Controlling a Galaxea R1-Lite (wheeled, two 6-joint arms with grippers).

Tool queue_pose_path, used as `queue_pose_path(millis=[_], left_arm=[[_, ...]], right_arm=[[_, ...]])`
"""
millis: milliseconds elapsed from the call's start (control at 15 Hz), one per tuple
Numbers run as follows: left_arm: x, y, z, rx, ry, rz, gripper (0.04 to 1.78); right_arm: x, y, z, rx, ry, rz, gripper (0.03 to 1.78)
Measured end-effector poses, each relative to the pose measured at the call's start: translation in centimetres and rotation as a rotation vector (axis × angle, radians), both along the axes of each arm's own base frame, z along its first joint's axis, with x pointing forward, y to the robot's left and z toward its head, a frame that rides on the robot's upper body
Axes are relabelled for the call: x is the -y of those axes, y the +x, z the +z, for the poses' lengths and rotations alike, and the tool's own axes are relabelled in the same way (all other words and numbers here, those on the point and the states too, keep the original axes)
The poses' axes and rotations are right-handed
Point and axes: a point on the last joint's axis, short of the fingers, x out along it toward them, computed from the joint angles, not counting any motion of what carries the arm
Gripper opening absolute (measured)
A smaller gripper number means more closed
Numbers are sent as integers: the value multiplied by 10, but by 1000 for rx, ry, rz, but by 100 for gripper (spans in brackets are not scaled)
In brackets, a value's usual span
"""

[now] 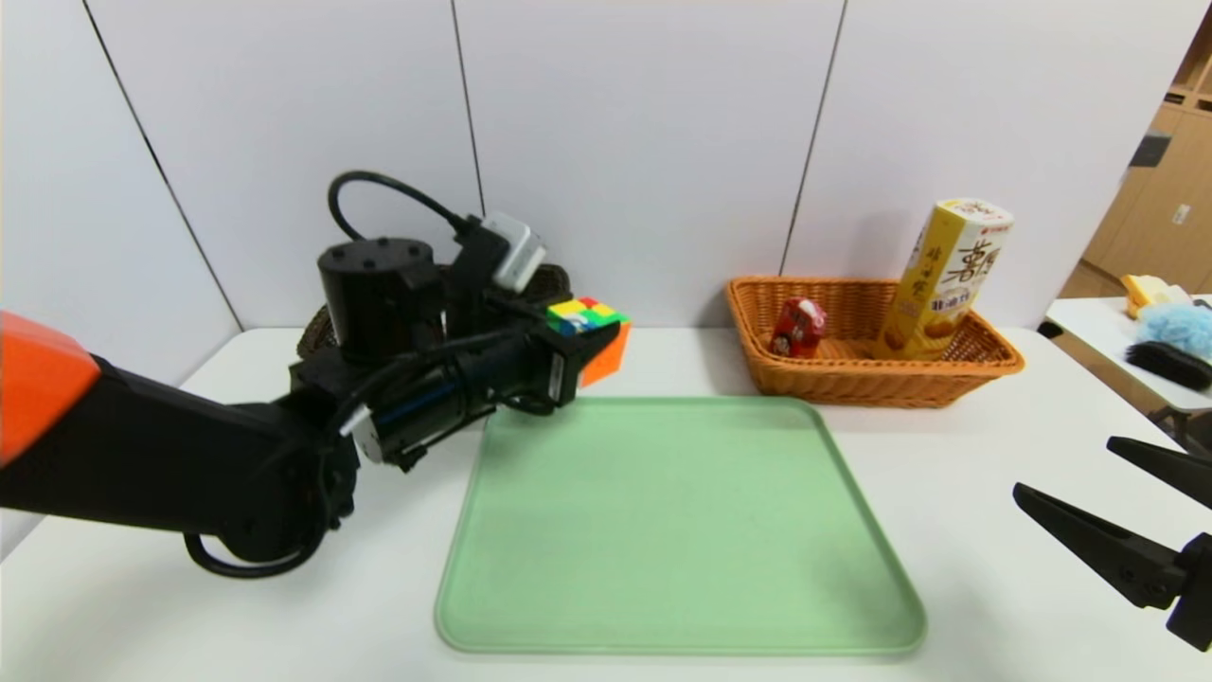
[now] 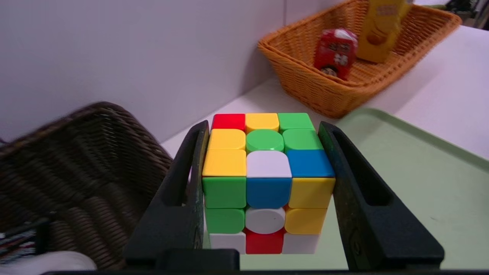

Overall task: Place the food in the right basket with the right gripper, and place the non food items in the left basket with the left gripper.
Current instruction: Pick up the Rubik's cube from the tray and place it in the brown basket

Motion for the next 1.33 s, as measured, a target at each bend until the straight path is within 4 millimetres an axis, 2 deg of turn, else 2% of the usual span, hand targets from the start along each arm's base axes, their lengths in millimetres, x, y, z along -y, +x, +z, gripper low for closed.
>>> queue_pose_path(millis=[200, 267, 400, 467, 533, 800, 1333], left_arm=[[-38, 31, 38, 27, 2, 74, 89], [-49, 40, 45, 25, 14, 83, 79], [-66, 59, 52, 37, 49, 106, 49], [-72, 68, 49, 27, 70, 116, 18], [-75, 75, 44, 8, 89, 116, 4], [-76, 95, 41, 18, 102, 123, 4], [-76, 98, 41, 21, 92, 132, 4]], right_arm=[[0, 0, -1, -3, 0, -2, 170], [0, 1, -1, -6, -2, -1, 170], [0, 2, -2, -11, -3, -1, 170], [0, 2, -2, -13, -3, 0, 170], [0, 3, -2, -14, -4, 0, 170], [-1, 6, -1, -17, -4, -3, 170], [-1, 8, -1, -18, -6, -3, 170]])
